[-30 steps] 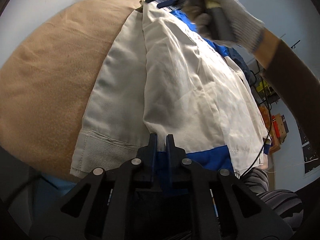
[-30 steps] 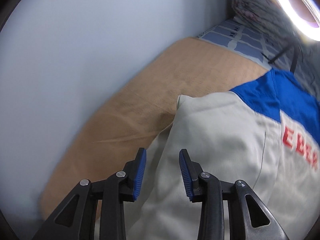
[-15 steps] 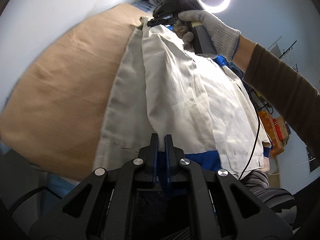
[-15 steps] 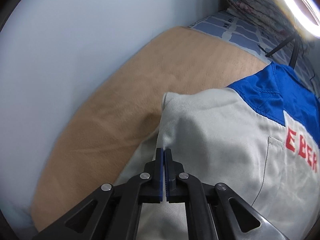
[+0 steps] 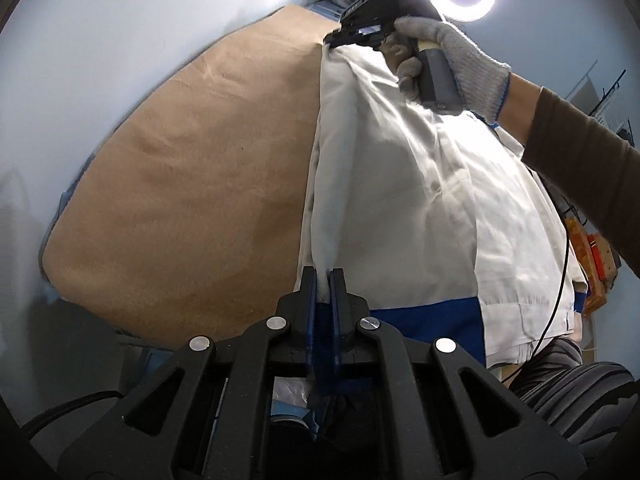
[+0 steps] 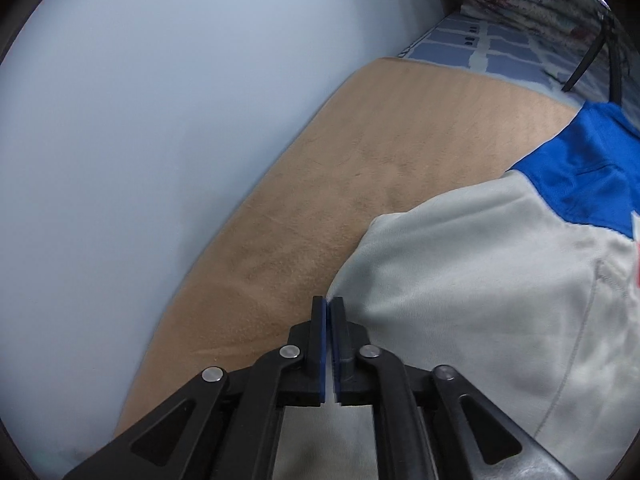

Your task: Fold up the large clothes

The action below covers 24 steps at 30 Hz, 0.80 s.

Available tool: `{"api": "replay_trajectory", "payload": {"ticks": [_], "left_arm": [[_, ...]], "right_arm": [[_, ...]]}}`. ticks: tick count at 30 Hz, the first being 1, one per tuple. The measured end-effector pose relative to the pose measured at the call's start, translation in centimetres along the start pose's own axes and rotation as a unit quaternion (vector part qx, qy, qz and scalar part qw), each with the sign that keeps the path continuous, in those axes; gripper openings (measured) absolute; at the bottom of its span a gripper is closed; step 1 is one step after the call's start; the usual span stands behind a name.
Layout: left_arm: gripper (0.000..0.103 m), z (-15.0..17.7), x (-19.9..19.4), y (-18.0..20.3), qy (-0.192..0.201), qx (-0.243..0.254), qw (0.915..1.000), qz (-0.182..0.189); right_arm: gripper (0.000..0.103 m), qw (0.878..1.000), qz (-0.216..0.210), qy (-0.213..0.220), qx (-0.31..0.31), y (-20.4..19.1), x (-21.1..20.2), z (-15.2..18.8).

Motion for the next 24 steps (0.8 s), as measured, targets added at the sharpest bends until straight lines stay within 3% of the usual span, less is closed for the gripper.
{"api": "replay_trajectory", "payload": {"ticks": [2,6,9,12,17,19,21,24], "left_arm": [[0.005,-0.1,0.0,-0.2,-0.002,-0.005,1.0,-0.001],[0.011,-0.1,-0.3,-0.6,0.003,-0.018,0.9998,0.001],[0.012,-0.5,-1.1,-0.9,0.017,-0.018,0.9997,-0.005],[0.012,-0.7,-1.8,-0.5,0.031,-0.002,0.9995,-0.012],[0.012,-0.4,-1.1,0.6,0.029,0.035,0.9987,-0.022],[0.012,0.3,-0.3,0.5,0.014,0.042,0.9987,-0.026],[0.012,0.6,0.0,0.6,0.012,0.058,0.9976,-0.035],[0.012,0.3,-0.6,0.9,0.019,0.064,0.9971,-0.037]], "right_arm": [[0.019,1.0,0.0,0.01,0.01,0.5,-1.0,-0.3],[0.019,0.999,-0.032,0.026,-0.029,-0.9,-4.5,0.6],[0.019,0.994,-0.078,0.002,-0.075,-3.5,-7.0,4.9],[0.019,0.99,-0.098,-0.021,-0.096,-4.8,-8.0,9.7],[0.019,0.984,-0.06,-0.04,-0.164,-5.3,-6.4,15.7],[0.019,0.983,-0.053,-0.029,-0.174,-5.6,-6.6,15.6],[0.019,0.984,-0.087,-0.038,-0.148,-6.2,-7.4,14.9],[0.018,0.986,-0.086,0.014,-0.139,-4.9,-9.6,10.9]]}}
Point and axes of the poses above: each gripper's, at about its wrist camera, not at the fingertips, and x roughly the way its jaws point, y to its right, z to its underside, the point moved 10 cm from there along x, roughly the way its jaws point, and after that the axes turned 11 degrees about y, right-handed, at the moved point
